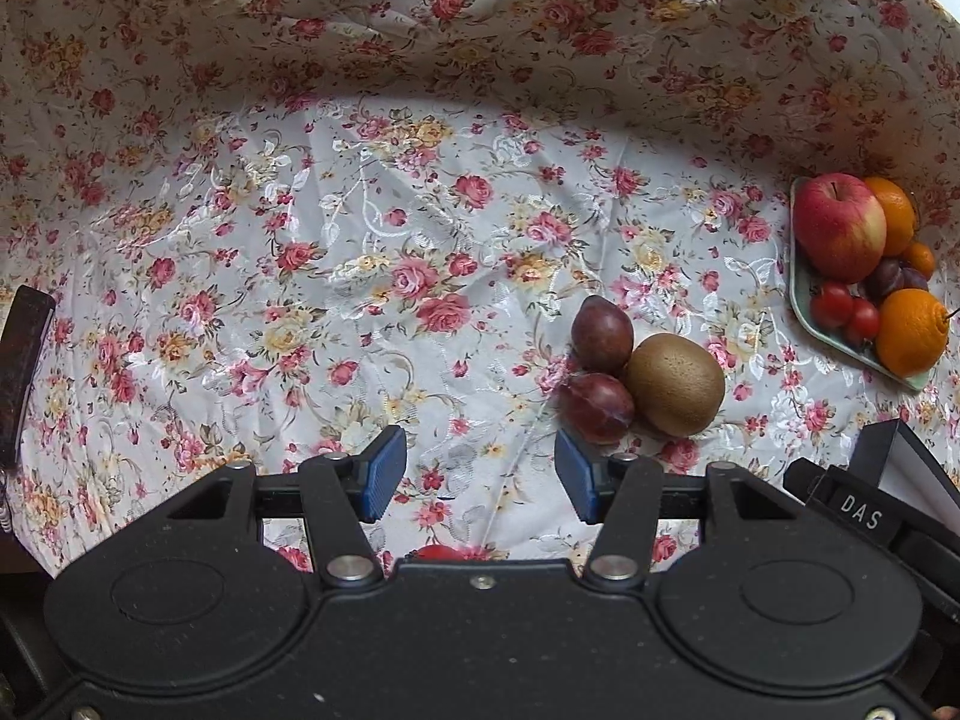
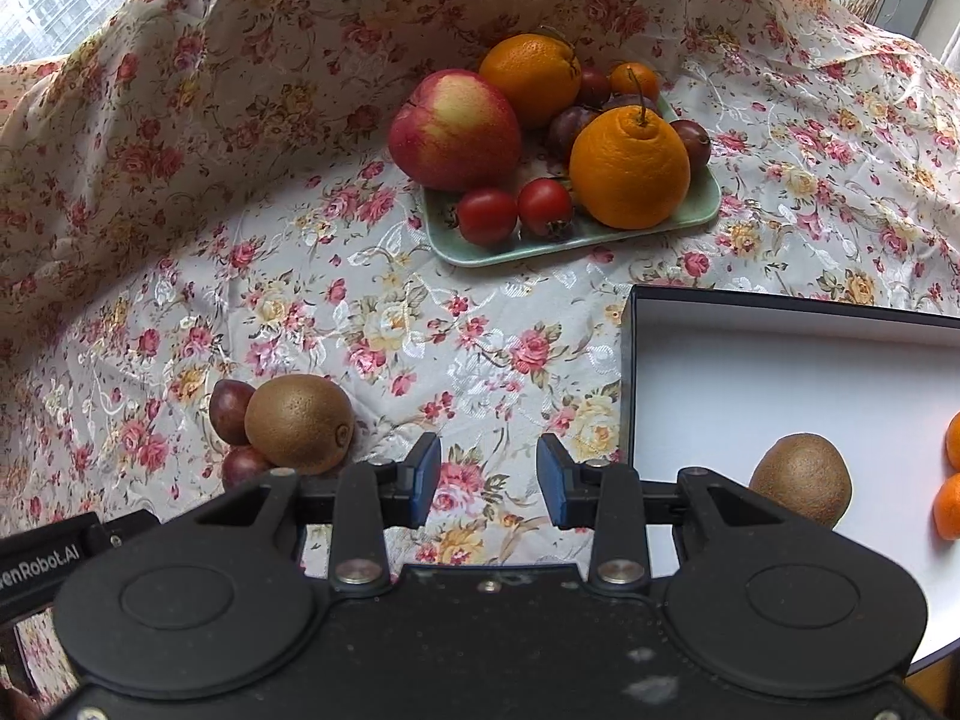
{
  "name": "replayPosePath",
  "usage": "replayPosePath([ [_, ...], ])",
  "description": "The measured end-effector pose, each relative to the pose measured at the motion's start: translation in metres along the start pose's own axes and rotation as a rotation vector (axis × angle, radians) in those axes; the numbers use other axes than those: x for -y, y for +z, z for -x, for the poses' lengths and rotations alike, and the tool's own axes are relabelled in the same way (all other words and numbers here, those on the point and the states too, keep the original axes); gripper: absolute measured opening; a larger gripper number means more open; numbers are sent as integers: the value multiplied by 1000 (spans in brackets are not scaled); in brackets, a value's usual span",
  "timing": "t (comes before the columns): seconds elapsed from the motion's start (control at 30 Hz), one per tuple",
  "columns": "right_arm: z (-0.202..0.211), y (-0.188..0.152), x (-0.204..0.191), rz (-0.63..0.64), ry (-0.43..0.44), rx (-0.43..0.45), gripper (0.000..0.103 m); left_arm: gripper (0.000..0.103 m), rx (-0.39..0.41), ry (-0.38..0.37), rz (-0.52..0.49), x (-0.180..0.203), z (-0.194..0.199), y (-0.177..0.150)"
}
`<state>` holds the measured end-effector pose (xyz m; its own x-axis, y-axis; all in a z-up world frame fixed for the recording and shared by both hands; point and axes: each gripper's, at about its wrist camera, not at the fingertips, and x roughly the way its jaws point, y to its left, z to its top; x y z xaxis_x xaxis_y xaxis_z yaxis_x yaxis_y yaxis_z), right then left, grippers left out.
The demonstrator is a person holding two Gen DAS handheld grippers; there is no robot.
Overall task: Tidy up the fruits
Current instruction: 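Withdraw both open tools from the box toward the loose fruit, then move the left tool to a red tomato while the right tool approaches a tangerine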
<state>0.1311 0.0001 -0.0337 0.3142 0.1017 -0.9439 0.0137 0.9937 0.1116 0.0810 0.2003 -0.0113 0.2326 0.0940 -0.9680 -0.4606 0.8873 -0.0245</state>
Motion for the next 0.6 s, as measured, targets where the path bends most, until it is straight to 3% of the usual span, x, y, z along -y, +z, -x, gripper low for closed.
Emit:
replayPosePath([
  [0.23,-16,-3,-9,-71,45,-90,37,60,-75,-25,-3,-23,-18,-9],
  [0.6,-25,-8,-38,-47,50,-94,37,60,-98,-43,-39,-37,-27,-19],
])
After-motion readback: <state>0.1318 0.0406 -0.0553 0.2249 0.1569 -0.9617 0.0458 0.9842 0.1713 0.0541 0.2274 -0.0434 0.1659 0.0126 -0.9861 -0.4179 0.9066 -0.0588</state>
